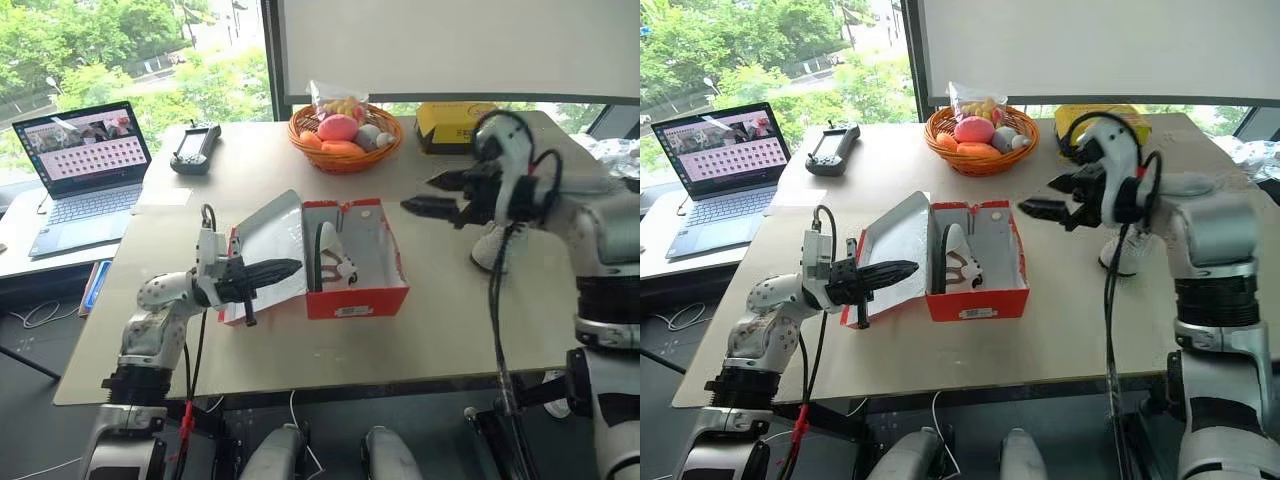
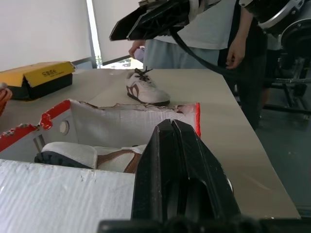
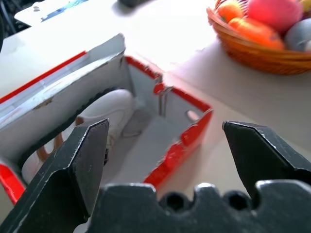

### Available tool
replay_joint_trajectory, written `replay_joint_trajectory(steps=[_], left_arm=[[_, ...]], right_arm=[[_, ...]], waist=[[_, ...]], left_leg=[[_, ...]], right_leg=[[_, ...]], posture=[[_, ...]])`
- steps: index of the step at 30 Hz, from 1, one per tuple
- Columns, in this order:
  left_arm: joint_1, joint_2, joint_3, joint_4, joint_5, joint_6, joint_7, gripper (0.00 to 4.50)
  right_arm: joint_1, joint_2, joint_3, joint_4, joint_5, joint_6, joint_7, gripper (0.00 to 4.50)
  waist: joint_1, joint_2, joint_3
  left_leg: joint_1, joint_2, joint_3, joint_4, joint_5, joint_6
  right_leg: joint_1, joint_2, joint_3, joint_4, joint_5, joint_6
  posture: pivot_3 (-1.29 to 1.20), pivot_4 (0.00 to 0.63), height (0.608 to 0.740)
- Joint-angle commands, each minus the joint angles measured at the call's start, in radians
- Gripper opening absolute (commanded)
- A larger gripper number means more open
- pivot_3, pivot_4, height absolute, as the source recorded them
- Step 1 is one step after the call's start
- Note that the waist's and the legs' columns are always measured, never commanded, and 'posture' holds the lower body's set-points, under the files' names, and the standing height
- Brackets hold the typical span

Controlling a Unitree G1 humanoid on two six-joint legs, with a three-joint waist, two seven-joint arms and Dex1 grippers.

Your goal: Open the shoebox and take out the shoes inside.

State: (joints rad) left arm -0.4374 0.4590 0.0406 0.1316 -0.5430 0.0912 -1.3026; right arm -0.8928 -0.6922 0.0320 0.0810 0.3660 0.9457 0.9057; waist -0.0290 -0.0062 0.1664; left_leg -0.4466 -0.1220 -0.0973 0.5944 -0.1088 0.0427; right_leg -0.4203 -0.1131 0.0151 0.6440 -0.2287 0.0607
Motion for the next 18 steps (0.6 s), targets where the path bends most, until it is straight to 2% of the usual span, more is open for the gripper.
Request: replay_joint_trajectory(steps=[1, 9, 13, 18], left_arm=[[-0.024, 0.007, 0.004, -0.007, -0.025, 0.006, -0.034, 0.00], [-0.020, 0.016, 0.001, -0.004, -0.048, 0.019, -0.134, 0.00], [-0.048, 0.012, 0.008, 0.041, -0.033, 0.002, -0.137, 0.00], [-0.087, -0.005, 0.032, 0.088, -0.035, -0.009, -0.099, 0.00]], right_arm=[[-0.029, 0.032, 0.020, 0.023, -0.010, 0.018, -0.035, 4.41], [-0.059, 0.163, 0.109, 0.129, -0.044, 0.047, -0.100, 4.41], [-0.076, 0.212, 0.123, 0.066, 0.015, 0.120, -0.067, 4.41], [-0.118, 0.238, 0.117, 0.081, 0.037, 0.181, -0.067, 4.41]], waist=[[0.001, 0.000, 0.000], [0.001, 0.000, 0.000], [0.002, 0.000, 0.000], [0.002, 0.000, 0.000]], left_leg=[[0.000, 0.000, 0.000, 0.000, 0.000, 0.000], [0.000, 0.000, 0.000, 0.000, 0.000, 0.000], [0.000, 0.000, 0.000, 0.000, 0.000, 0.000], [0.000, 0.000, -0.001, 0.000, 0.000, 0.000]], right_leg=[[0.000, 0.000, 0.000, 0.000, 0.000, 0.000], [-0.001, 0.001, 0.001, 0.001, 0.000, -0.001], [-0.001, 0.001, 0.000, 0.001, 0.000, -0.001], [-0.002, 0.002, 0.000, 0.002, 0.000, -0.001]], posture=[[0.00, 0.150, 0.740], [0.00, 0.150, 0.740], [0.00, 0.150, 0.740], [0.00, 0.150, 0.740]])
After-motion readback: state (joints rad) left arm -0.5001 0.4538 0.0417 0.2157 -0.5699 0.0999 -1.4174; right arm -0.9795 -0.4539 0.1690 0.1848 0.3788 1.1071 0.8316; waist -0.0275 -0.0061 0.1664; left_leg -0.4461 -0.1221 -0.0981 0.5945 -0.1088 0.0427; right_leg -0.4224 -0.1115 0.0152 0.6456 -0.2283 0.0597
